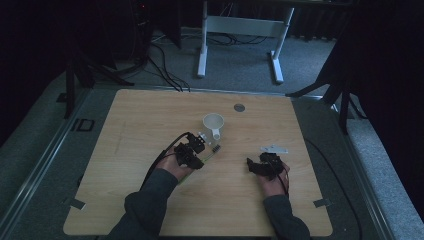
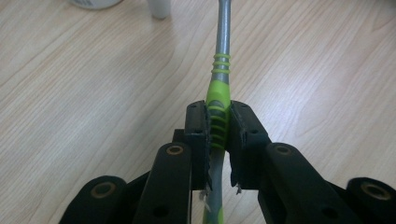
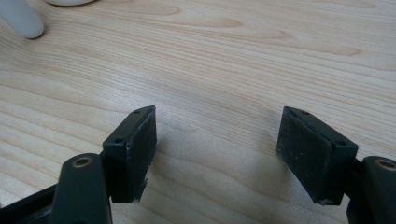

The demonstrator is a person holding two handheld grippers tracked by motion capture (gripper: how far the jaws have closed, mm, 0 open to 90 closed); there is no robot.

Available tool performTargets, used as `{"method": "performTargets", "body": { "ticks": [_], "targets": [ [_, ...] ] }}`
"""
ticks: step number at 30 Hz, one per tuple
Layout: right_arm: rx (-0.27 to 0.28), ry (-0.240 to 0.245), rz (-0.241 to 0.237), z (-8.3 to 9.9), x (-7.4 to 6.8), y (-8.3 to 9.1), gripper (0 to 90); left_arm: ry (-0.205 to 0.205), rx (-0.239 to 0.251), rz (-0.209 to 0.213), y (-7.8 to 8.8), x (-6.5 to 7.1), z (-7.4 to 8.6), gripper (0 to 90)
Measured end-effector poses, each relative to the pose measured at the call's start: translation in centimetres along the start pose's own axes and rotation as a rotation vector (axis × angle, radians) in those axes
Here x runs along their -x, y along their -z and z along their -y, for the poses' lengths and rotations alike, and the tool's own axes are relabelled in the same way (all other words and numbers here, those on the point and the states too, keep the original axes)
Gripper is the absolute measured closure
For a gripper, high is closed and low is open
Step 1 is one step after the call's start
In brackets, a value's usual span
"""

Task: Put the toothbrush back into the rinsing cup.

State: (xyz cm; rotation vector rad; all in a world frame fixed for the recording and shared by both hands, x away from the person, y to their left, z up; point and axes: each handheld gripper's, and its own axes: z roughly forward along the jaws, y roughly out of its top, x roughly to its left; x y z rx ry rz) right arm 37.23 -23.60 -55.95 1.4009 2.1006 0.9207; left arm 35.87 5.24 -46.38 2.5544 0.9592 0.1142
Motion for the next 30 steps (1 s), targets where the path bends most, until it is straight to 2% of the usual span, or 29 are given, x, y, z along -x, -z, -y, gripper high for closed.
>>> {"method": "performTargets", "body": {
  "ticks": [22,30],
  "targets": [
    [-0.001,0.001,0.0,0.0,0.0,0.0,28.2,0.027,0.11,-0.026,1.8,-0.5,0.4,79.0],
    [-0.001,0.002,0.0,0.0,0.0,0.0,28.2,0.036,0.166,-0.032,2.5,-0.5,0.5,79.0]
  ]
}}
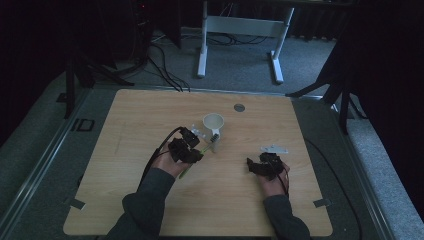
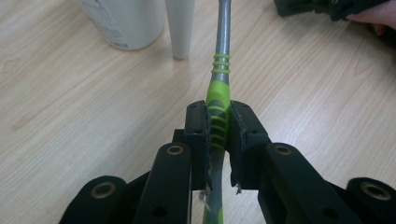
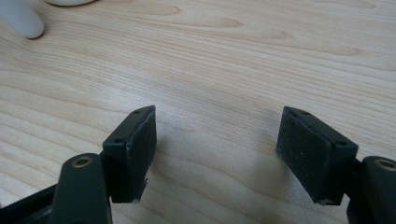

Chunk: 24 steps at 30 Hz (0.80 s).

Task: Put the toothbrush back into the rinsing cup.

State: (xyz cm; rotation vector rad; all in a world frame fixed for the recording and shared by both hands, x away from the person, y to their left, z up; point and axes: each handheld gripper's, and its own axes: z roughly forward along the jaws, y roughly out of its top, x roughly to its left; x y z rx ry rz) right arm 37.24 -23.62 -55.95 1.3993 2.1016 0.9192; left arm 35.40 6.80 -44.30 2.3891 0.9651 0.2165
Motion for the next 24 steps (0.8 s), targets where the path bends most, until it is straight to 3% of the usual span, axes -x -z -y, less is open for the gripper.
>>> {"method": "performTargets", "body": {
  "ticks": [24],
  "targets": [
    [0.0,0.0,-0.001,0.0,0.0,0.0,28.2,0.012,0.091,-0.011,1.1,-0.3,0.1,79.0]
  ]
}}
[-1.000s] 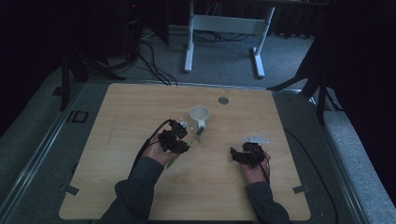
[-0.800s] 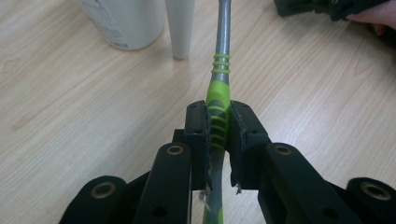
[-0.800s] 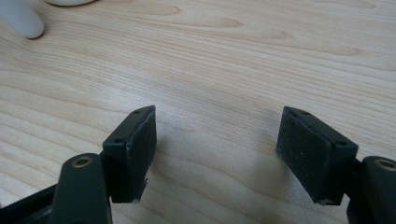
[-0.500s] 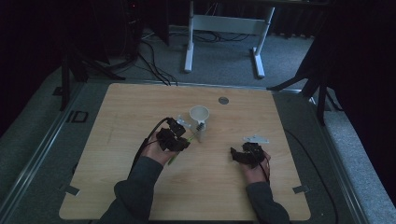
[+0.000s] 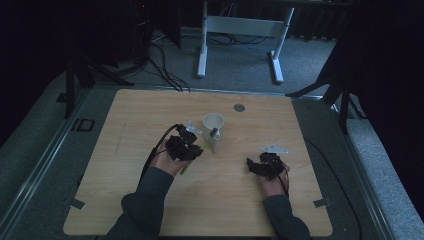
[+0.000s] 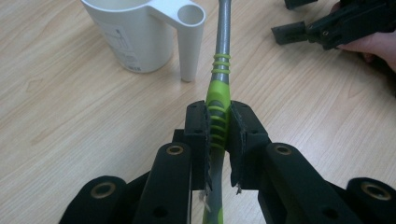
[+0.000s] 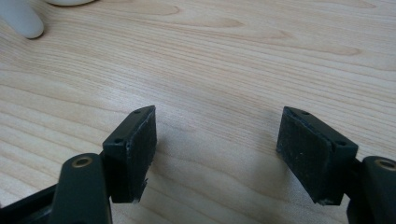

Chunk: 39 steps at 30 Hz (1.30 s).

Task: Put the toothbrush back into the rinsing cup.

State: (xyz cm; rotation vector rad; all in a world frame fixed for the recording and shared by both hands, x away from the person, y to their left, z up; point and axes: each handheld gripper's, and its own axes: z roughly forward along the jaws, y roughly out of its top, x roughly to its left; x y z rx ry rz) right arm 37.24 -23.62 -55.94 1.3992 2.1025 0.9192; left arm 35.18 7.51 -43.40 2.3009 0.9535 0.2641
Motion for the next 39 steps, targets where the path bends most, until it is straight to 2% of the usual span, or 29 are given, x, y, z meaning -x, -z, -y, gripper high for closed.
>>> {"method": "performTargets", "body": {
  "ticks": [7,16,39],
  "targets": [
    [0.0,0.0,0.0,0.0,0.0,0.0,28.2,0.004,0.039,-0.013,0.4,0.0,0.0,78.9],
    [0.0,0.0,0.0,0.0,0.0,0.0,28.2,0.008,0.067,-0.019,0.8,-0.2,0.0,78.9],
    [0.001,0.0,0.001,0.0,0.0,0.0,28.2,0.045,0.16,-0.05,1.3,-0.3,-0.1,78.9]
  ]
}}
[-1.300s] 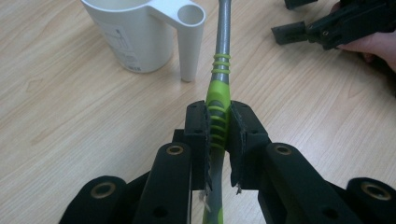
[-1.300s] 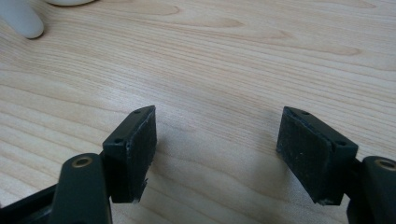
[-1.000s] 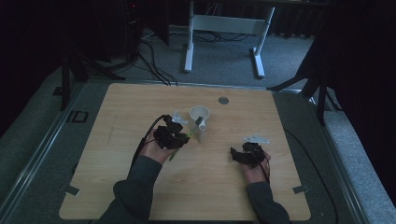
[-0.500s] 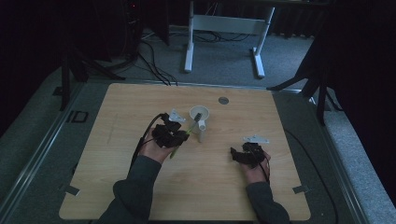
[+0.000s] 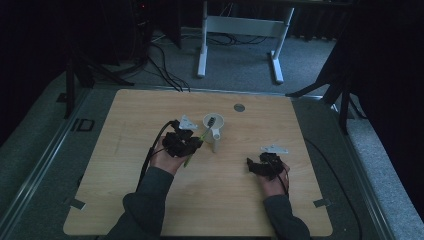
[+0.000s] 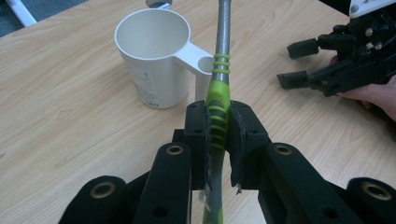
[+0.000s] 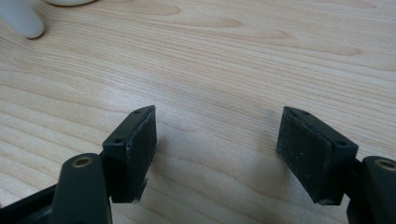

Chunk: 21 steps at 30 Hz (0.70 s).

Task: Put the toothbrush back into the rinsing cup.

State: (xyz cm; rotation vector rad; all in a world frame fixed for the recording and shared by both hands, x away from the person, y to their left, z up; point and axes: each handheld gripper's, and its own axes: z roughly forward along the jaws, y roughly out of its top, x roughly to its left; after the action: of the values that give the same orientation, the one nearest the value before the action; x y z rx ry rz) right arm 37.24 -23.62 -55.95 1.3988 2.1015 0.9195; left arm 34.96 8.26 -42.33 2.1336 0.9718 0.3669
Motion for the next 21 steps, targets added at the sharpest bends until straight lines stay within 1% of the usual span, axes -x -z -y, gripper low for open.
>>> {"method": "performTargets", "body": {
  "ticks": [11,21],
  "targets": [
    [-0.001,0.001,0.0,0.0,0.01,0.01,28.2,0.03,0.047,-0.006,0.18,-0.34,-0.1,78.8],
    [0.0,0.0,0.0,0.0,0.0,0.0,28.2,0.04,0.1,-0.023,0.73,-0.33,-0.26,78.8]
  ]
}}
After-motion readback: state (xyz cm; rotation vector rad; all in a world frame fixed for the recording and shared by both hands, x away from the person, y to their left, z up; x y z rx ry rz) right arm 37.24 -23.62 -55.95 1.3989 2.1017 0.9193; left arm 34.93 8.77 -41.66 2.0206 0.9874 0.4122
